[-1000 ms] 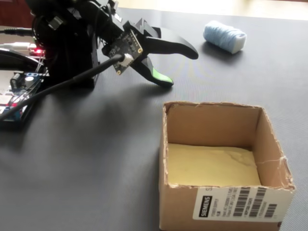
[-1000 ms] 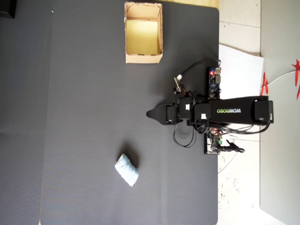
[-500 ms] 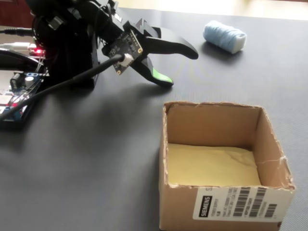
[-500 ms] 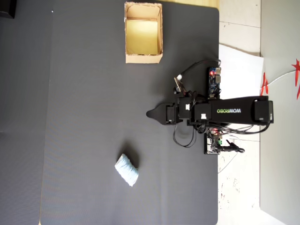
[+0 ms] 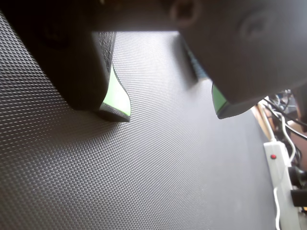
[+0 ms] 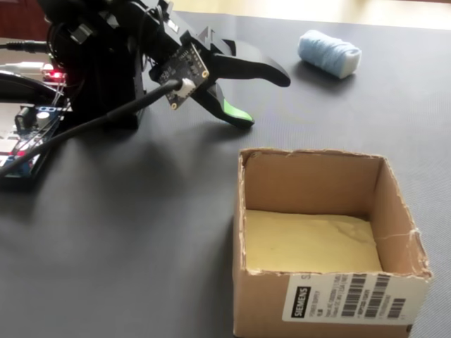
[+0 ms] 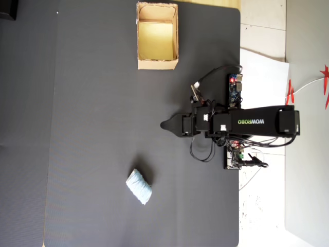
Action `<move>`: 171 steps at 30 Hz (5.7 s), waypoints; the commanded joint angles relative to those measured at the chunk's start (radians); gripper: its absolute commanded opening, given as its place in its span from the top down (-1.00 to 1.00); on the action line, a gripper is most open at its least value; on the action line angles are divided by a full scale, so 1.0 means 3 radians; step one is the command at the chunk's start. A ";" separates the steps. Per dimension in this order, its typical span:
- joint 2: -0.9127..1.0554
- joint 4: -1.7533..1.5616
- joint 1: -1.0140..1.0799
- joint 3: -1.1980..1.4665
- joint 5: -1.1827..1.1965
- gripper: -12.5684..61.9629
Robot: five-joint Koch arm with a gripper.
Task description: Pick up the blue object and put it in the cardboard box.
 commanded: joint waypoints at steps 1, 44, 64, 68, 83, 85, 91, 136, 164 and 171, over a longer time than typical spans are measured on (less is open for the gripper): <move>0.0291 0.0353 0.0000 0.0128 0.0010 -0.25; 0.0291 -0.0118 -0.0322 0.0128 0.0015 -0.24; 0.0245 -0.0010 -0.1887 -0.0302 0.0164 -0.22; -0.0077 0.0430 -0.1907 -0.0859 0.0128 -0.22; -0.1652 0.1682 -0.1902 -0.3001 0.0026 -0.22; -0.1948 0.1831 -0.1877 -0.3319 0.0026 -0.22; -0.2608 0.1974 -0.1662 -0.3804 0.0031 -0.22; -0.2245 0.0332 -0.1365 -0.3088 -0.0297 0.78; -0.0803 -0.0578 0.1064 -0.2480 -0.0972 0.78; -0.0879 -0.0061 0.1805 -0.2823 -0.1416 0.78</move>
